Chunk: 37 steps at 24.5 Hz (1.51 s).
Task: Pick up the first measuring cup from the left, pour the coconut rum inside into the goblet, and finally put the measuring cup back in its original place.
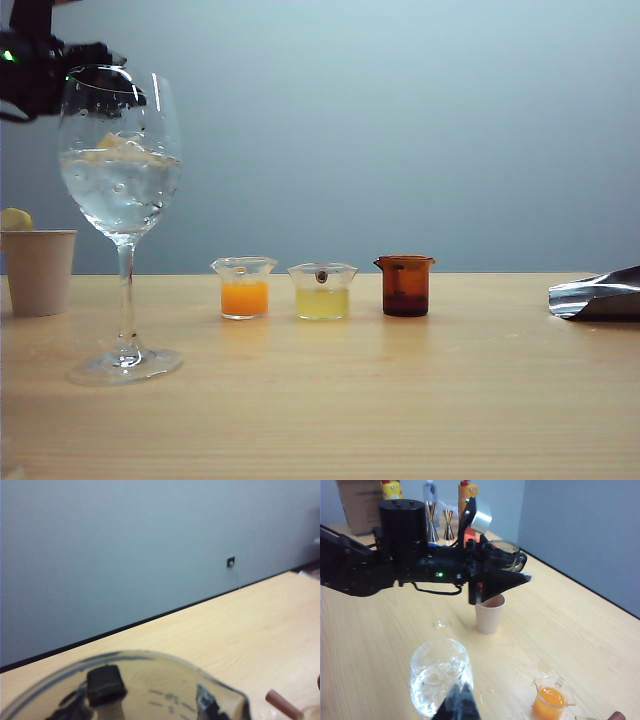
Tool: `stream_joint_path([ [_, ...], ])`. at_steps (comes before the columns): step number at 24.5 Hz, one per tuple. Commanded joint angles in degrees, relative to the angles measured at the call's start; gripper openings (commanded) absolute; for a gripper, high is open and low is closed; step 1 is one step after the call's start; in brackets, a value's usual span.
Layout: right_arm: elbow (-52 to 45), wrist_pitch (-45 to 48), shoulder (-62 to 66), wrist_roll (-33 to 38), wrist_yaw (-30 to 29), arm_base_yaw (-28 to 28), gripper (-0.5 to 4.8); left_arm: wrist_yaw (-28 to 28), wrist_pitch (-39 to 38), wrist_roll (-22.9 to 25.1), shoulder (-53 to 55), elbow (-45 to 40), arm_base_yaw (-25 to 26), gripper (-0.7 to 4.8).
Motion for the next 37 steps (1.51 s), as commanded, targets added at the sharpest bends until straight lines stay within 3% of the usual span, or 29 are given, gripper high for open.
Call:
stream_joint_path([
  [1, 0.2, 2.1, 0.9, 0.1, -0.2, 0.0, -0.06, 1.2, 6.2, -3.7, 3.1, 0.3, 0.0, 0.66],
  [10, 0.2, 8.3, 1.5, 0.1, -0.2, -1.2, -0.06, 1.7, 11.3, -3.8, 12.6, 0.4, -1.2, 0.66],
  [26, 0.2, 8.1, 1.9, 0.1, -0.1, -1.4, -0.06, 1.3, 12.7, -4.7, 21.6, 0.3, -4.4, 0.66],
  [37, 0.2, 7.1, 1.9, 0.1, -0.3, -1.4, -0.06, 0.3, 15.5, -2.5, 28.3, 0.3, -4.6, 0.66],
])
